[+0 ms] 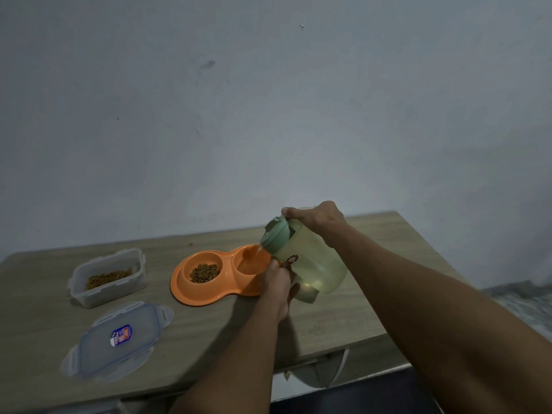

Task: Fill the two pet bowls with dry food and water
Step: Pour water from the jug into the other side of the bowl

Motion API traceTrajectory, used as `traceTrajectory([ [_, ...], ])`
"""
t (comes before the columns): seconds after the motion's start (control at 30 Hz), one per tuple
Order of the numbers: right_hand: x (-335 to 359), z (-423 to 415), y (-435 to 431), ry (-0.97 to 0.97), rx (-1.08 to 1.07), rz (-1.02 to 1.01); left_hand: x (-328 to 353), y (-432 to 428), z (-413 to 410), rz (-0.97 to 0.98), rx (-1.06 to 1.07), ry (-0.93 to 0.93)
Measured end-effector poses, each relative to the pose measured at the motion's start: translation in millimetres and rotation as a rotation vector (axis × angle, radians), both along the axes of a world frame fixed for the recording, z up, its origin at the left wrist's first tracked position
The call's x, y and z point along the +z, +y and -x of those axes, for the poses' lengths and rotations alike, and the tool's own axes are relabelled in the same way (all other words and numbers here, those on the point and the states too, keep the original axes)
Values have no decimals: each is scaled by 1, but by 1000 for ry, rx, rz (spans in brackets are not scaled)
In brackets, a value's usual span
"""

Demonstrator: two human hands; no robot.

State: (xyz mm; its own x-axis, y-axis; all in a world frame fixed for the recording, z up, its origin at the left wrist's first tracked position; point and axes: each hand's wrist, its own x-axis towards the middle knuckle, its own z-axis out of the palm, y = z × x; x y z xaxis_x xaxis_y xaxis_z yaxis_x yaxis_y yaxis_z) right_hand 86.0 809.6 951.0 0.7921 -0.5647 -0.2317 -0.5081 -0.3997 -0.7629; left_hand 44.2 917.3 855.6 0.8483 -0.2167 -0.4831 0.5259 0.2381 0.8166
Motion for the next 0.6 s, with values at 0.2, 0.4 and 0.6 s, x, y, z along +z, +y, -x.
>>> traceTrajectory([
  [0.2,3,0,-1,3,1,6,3,-1,-1,6,-4,16],
  [0.4,8,-1,-1,-2,8,10,5,-2,-2,8,-10,3],
  [0.6,8,-3,-1,-5,8,19,5,-2,-3,5,-13,2],
])
